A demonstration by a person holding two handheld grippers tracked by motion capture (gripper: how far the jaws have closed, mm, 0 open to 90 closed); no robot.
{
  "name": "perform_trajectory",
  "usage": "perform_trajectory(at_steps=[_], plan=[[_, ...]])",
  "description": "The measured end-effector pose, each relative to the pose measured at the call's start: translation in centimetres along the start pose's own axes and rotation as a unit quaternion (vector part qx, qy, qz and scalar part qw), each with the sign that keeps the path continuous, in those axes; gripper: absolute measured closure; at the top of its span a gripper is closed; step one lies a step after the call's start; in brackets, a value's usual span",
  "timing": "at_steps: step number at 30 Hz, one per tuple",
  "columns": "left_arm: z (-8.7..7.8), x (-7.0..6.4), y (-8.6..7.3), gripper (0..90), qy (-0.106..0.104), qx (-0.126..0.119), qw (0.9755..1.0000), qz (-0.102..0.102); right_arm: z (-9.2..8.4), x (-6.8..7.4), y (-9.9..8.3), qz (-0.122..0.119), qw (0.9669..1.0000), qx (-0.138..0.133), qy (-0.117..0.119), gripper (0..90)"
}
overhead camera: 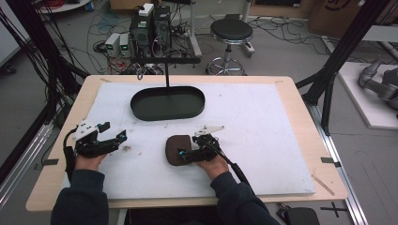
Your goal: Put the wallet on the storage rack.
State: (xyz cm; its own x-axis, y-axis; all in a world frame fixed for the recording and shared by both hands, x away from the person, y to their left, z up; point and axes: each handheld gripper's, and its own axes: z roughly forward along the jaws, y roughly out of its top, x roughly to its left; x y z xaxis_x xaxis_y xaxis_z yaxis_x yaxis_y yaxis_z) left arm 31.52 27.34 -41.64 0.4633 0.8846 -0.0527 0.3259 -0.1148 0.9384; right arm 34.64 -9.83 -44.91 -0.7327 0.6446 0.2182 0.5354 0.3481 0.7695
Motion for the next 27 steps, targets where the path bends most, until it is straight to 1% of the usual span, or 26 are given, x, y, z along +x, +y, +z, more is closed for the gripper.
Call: perform_trajectory(at_steps=[2,4,6,8,10,12,13,16,18,20,21,23,24,25,26,27], plan=[[0.1,0.0,0.0,24.5,-0.003,0.001,1.0000,0.000,0.1,-0.1,0.0,0.003,1.0000,0.004,0.002,17.4],[0.2,-0.1,0.0,24.9,-0.003,0.003,1.0000,-0.001,0.2,-0.3,0.1,0.011,0.9999,0.009,0.009,17.5],[0.3,-0.1,0.0,25.1,-0.002,0.002,1.0000,-0.001,0.4,-0.6,0.1,0.023,0.9994,0.017,0.021,17.8],[0.4,-0.1,0.0,25.3,0.000,0.005,1.0000,-0.001,0.6,-1.0,0.2,0.039,0.9981,0.030,0.037,18.8],[0.5,-0.1,-0.1,25.5,0.000,0.006,1.0000,-0.002,0.6,-1.1,0.2,0.039,0.9979,0.033,0.041,22.3],[0.6,-0.2,-0.1,25.9,0.000,0.008,1.0000,-0.003,0.5,-1.2,0.2,0.043,0.9973,0.034,0.048,27.9],[0.6,-0.2,-0.1,26.1,-0.001,0.010,0.9999,0.000,0.4,-1.2,0.3,0.052,0.9965,0.037,0.054,33.2],[0.6,-0.2,-0.2,26.6,0.000,0.012,0.9999,-0.002,0.3,-1.3,0.3,0.068,0.9947,0.032,0.070,47.4],[0.6,-0.2,-0.3,27.4,0.002,0.013,0.9999,-0.004,0.3,-1.7,0.3,0.096,0.9912,0.027,0.088,60.1],[0.6,-0.1,-0.4,27.5,0.004,0.013,0.9999,-0.008,0.1,-2.0,0.5,0.102,0.9893,0.013,0.104,68.0],[0.5,0.0,-0.4,27.5,0.005,0.012,0.9999,-0.007,-0.1,-2.0,0.6,0.099,0.9892,0.009,0.108,70.3],[0.3,0.1,-0.4,27.6,0.005,0.011,0.9999,-0.009,-0.6,-1.8,0.8,0.087,0.9902,0.001,0.109,73.4],[0.3,0.1,-0.5,27.7,0.005,0.009,0.9999,-0.010,-0.9,-1.7,0.9,0.074,0.9917,-0.005,0.105,74.3],[0.3,0.1,-0.5,27.7,0.005,0.010,0.9999,-0.012,-1.3,-1.6,1.1,0.063,0.9928,-0.003,0.102,75.3],[0.2,0.1,-0.5,27.7,0.006,0.010,0.9999,-0.012,-2.2,-1.6,1.6,0.038,0.9957,-0.004,0.084,76.4],[0.2,0.1,-0.5,27.7,0.006,0.008,0.9999,-0.011,-2.2,-1.6,1.6,0.038,0.9957,-0.004,0.084,76.4]])
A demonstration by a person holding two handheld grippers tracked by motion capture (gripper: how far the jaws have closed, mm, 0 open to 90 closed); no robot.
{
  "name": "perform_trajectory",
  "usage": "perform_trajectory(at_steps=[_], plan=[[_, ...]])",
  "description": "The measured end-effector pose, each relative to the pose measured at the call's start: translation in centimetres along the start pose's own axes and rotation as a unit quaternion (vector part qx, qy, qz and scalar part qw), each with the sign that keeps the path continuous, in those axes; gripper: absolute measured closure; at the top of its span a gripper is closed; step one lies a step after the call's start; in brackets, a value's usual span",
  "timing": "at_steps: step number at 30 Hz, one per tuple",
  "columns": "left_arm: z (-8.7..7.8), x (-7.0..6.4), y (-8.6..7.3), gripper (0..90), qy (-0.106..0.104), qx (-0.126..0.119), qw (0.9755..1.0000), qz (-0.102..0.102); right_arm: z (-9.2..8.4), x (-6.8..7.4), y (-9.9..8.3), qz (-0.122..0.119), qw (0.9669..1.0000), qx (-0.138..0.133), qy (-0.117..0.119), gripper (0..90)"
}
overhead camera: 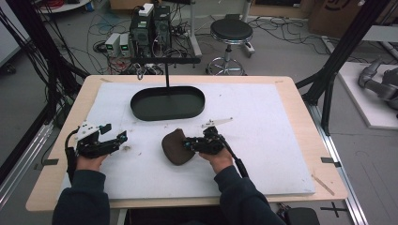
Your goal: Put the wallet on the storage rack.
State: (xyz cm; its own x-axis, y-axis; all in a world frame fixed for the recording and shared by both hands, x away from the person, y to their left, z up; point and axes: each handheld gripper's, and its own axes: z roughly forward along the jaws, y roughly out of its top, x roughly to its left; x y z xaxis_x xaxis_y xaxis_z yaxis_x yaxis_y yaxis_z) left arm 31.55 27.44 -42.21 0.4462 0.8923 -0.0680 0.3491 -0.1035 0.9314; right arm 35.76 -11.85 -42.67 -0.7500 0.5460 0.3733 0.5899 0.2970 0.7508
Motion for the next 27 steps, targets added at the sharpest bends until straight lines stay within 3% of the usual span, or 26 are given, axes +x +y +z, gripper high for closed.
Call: perform_trajectory(at_steps=[2,4,6,7,8,10,11,12,13,14,16,20,27], plan=[[-0.1,-0.1,0.0,27.7,0.000,-0.002,1.0000,-0.001,-1.1,0.2,0.7,-0.036,0.9987,0.007,-0.034,76.9],[-0.1,-0.1,0.0,27.7,-0.001,-0.003,1.0000,-0.001,-2.3,0.4,1.5,-0.082,0.9936,0.016,-0.076,77.5],[0.0,-0.1,0.0,27.7,-0.003,-0.003,1.0000,-0.001,-3.4,0.5,2.2,-0.121,0.9852,0.032,-0.117,78.1],[0.0,-0.1,0.1,27.7,-0.005,-0.002,1.0000,0.000,-3.9,0.5,2.6,-0.140,0.9791,0.039,-0.142,78.3],[0.1,-0.2,0.1,27.7,-0.004,-0.002,1.0000,0.000,-4.3,0.4,2.8,-0.149,0.9752,0.044,-0.158,78.6],[0.2,-0.2,0.1,27.7,-0.006,-0.003,1.0000,0.001,-4.7,0.2,3.0,-0.156,0.9706,0.052,-0.176,78.8],[0.2,-0.3,0.1,27.7,-0.007,-0.003,1.0000,0.001,-4.9,0.2,3.0,-0.166,0.9659,0.055,-0.191,78.8],[0.2,-0.3,0.1,27.7,-0.007,-0.002,1.0000,0.001,-4.9,0.2,3.0,-0.169,0.9644,0.054,-0.196,78.8],[0.2,-0.3,0.1,27.7,-0.006,-0.002,1.0000,0.000,-4.9,0.3,2.9,-0.180,0.9602,0.057,-0.206,78.6],[0.2,-0.2,0.1,27.7,-0.007,-0.003,1.0000,-0.001,-4.8,0.4,2.8,-0.184,0.9590,0.056,-0.208,78.3],[0.2,-0.2,0.1,27.7,-0.009,-0.007,0.9999,-0.002,-4.6,0.6,2.8,-0.191,0.9593,0.052,-0.201,77.3],[0.2,-0.3,0.1,27.7,-0.013,-0.007,0.9999,0.000,-4.2,1.0,2.8,-0.186,0.9674,0.043,-0.166,75.0],[0.1,-0.4,0.2,27.7,-0.015,-0.011,0.9998,0.001,-4.4,1.0,2.7,-0.185,0.9729,0.018,-0.138,65.7]])
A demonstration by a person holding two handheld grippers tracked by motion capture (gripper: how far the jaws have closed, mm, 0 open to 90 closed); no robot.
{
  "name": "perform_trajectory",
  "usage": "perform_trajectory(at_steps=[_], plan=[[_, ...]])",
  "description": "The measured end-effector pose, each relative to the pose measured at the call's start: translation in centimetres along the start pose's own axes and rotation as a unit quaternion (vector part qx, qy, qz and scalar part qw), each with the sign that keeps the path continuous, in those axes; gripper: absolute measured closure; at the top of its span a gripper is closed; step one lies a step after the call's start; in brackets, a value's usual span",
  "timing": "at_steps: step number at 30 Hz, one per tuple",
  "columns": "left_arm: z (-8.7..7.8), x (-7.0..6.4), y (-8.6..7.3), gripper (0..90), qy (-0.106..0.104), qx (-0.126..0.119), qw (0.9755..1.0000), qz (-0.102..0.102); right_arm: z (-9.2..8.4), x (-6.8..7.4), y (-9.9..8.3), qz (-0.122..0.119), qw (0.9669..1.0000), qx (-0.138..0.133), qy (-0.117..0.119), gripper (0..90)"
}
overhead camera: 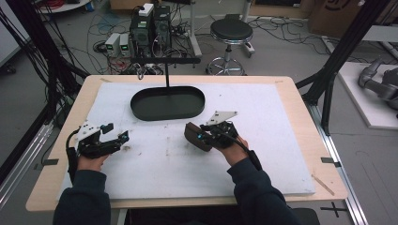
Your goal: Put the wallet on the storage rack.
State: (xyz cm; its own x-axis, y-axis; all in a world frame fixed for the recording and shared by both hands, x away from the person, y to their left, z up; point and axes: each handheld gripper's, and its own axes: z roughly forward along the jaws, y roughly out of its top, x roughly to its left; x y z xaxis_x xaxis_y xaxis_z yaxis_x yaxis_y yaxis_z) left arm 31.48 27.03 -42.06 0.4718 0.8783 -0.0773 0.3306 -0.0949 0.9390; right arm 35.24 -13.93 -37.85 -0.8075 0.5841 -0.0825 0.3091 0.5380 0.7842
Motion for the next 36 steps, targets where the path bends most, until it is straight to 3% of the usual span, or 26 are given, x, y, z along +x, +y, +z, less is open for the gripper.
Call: perform_trajectory(at_steps=[6,14,19,22,24,25,30,36], plan=[[0.0,-0.1,0.0,27.7,0.000,0.000,1.0000,0.000,0.0,-0.3,-0.5,0.004,1.0000,-0.002,0.003,61.4],[0.1,-0.1,0.0,27.7,-0.001,0.000,1.0000,-0.001,-0.1,-0.6,-0.9,0.010,0.9998,-0.015,0.009,46.4],[0.1,-0.1,0.0,27.7,-0.001,0.001,1.0000,-0.001,0.6,-0.4,-1.3,0.000,0.9998,-0.006,0.018,37.1],[0.1,-0.2,0.0,27.7,-0.001,0.001,1.0000,-0.001,1.4,-0.3,-1.7,0.002,0.9997,0.007,0.024,38.1],[0.1,-0.2,0.0,27.7,-0.002,0.001,1.0000,-0.001,2.1,-0.5,-2.0,0.016,0.9991,0.018,0.036,51.2],[0.1,-0.2,0.0,27.7,-0.002,0.001,1.0000,0.000,2.2,-0.8,-2.1,0.021,0.9987,0.018,0.044,63.4],[0.1,-0.1,0.0,27.7,-0.004,0.002,1.0000,0.001,2.2,-1.4,-1.7,0.038,0.9980,-0.008,0.049,65.5],[0.2,-0.1,0.0,27.7,-0.008,0.001,1.0000,0.001,3.0,-3.7,0.0,0.081,0.9947,-0.044,0.044,65.5]])
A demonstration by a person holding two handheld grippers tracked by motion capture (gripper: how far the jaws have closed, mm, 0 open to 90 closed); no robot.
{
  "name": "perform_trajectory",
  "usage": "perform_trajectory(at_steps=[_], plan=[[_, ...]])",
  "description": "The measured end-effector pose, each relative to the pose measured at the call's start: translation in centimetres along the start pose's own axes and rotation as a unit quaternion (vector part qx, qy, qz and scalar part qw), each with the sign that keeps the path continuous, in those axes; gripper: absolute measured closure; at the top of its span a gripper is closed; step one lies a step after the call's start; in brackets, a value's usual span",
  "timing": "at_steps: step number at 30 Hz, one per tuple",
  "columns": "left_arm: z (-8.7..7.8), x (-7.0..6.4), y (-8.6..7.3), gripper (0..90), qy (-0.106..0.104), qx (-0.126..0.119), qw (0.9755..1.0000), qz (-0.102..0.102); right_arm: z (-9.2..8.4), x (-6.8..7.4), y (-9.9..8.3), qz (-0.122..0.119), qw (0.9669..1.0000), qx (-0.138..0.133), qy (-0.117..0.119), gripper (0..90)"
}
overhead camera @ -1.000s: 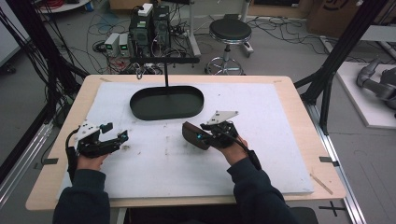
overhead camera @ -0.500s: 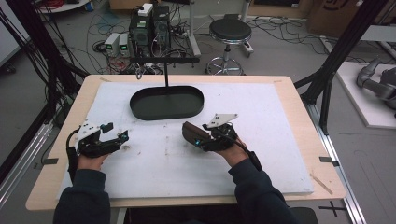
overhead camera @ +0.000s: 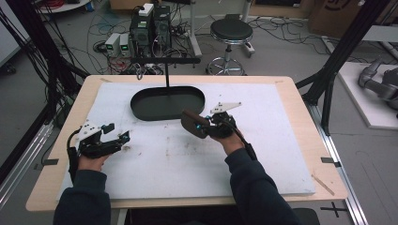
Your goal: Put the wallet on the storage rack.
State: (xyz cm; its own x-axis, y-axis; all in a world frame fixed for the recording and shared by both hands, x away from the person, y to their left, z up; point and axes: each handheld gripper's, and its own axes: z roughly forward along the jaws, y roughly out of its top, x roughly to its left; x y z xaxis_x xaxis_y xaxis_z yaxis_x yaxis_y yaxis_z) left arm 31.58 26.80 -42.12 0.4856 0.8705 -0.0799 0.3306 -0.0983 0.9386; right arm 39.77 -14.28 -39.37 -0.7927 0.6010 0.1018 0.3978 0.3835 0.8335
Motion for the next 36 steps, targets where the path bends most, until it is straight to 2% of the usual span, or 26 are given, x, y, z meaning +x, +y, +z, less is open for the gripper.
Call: perform_trajectory(at_steps=[3,6,14,18,21,23,25,28,30,31,33,36], plan=[[0.0,0.0,0.0,27.7,-0.002,0.000,1.0000,0.002,1.3,-0.9,1.9,0.000,1.0000,-0.008,-0.006,65.4],[0.0,0.0,0.0,27.7,-0.002,-0.002,1.0000,0.001,3.0,-1.6,3.6,-0.004,0.9999,-0.016,-0.001,65.3],[0.0,-0.2,-0.2,27.7,-0.001,-0.003,1.0000,0.001,7.6,-3.1,7.3,-0.012,0.9998,-0.015,-0.005,65.1],[-0.1,-0.2,-0.1,27.7,-0.001,-0.002,1.0000,0.003,10.0,-3.4,8.1,-0.001,1.0000,-0.007,-0.006,65.0],[-0.1,-0.2,-0.2,27.7,-0.001,-0.003,1.0000,0.003,11.9,-3.6,8.1,0.024,0.9997,0.004,0.001,65.0],[-0.1,-0.3,-0.2,27.7,-0.002,-0.003,1.0000,0.000,12.8,-3.8,8.0,0.043,0.9989,0.011,0.016,64.7],[-0.1,-0.4,-0.2,27.7,-0.005,-0.001,1.0000,0.005,13.5,-3.7,7.9,0.049,0.9986,0.006,0.020,64.5],[0.0,-0.5,-0.2,27.7,-0.006,-0.002,1.0000,0.005,14.3,-4.1,7.2,0.059,0.9981,0.019,0.002,63.3],[0.0,-0.5,-0.2,27.7,-0.007,-0.002,1.0000,0.006,14.3,-4.5,6.9,0.078,0.9968,0.018,-0.002,60.2],[0.0,-0.5,-0.2,27.7,-0.008,-0.002,1.0000,0.006,14.2,-4.7,6.9,0.078,0.9968,0.015,-0.013,55.5],[0.1,-0.5,-0.2,27.7,-0.008,-0.003,1.0000,0.004,13.8,-4.9,7.1,0.059,0.9972,0.017,-0.042,45.8],[0.2,-0.5,-0.1,27.7,-0.009,-0.002,0.9999,0.007,13.1,-5.2,7.3,0.050,0.9957,0.022,-0.076,38.7]])
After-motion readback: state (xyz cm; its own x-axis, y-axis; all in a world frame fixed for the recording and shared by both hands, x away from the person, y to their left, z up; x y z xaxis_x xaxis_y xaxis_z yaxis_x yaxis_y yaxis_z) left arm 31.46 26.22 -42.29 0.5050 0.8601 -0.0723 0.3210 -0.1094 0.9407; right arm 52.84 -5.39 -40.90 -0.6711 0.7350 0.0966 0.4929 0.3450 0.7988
